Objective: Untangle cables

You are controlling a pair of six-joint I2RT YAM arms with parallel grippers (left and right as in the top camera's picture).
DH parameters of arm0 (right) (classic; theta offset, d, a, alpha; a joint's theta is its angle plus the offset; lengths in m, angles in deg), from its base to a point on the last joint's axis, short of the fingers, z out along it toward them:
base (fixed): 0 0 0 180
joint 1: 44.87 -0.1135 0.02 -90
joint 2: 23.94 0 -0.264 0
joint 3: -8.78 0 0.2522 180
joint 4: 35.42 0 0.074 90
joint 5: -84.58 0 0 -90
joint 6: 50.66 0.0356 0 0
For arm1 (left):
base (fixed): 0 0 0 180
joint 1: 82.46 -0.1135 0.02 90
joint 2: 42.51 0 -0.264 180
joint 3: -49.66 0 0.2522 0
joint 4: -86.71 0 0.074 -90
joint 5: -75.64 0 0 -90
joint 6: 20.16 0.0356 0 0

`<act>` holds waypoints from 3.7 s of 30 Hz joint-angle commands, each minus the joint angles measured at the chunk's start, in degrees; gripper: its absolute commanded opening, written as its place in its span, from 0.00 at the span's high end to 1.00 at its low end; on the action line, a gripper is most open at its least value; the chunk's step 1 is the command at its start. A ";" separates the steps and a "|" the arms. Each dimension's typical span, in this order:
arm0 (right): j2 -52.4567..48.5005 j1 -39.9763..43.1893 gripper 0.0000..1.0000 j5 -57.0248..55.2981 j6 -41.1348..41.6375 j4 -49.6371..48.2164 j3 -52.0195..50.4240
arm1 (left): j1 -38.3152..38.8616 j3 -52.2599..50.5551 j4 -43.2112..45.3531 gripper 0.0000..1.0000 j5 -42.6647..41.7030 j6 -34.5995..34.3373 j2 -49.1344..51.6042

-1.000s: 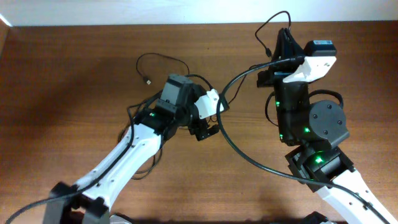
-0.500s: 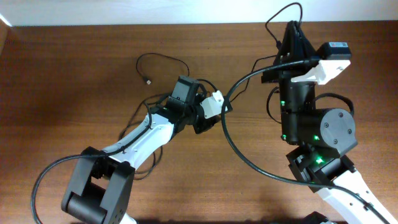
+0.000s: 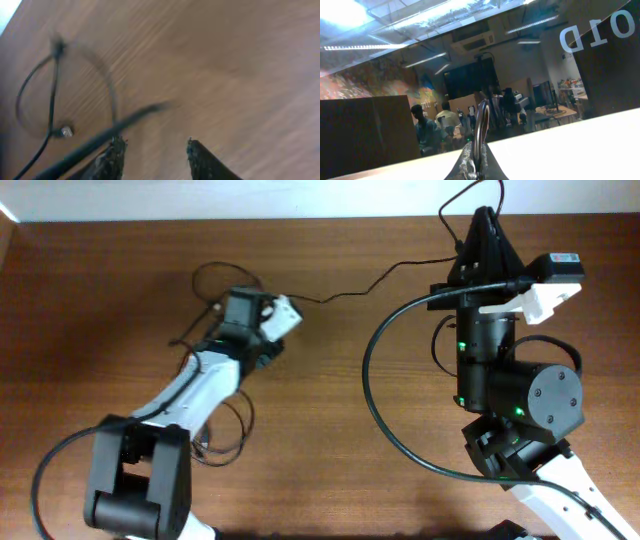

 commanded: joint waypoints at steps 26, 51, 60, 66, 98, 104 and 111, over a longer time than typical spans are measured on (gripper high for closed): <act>-0.15 0.22 0.96 -14.56 -69.29 -25.11 1.38 | -8.04 0.24 1.75 0.01 -28.92 -7.85 0.22; -4.57 2.08 0.96 -20.57 -61.11 -9.75 2.75 | 5.51 3.98 -26.97 0.01 -33.33 -23.02 -15.63; -4.55 12.00 0.96 -18.14 -53.72 -22.88 2.75 | 11.19 3.43 -25.99 0.01 -33.11 -22.62 -15.56; -4.57 12.55 0.96 -18.25 -53.72 -22.62 2.75 | 17.16 3.41 -24.44 0.01 -33.07 -25.03 -10.62; -4.55 12.55 0.96 -20.63 -53.75 -18.95 2.73 | -2.67 6.32 -15.96 1.00 4.37 -40.50 7.15; -4.57 12.55 0.96 -20.61 -53.72 -18.73 2.73 | -18.56 6.32 -17.70 1.00 -1.55 -42.80 7.15; -4.57 12.55 0.96 -20.61 -53.72 -17.22 2.73 | -18.34 6.32 -17.68 0.01 -4.33 -42.69 7.15</act>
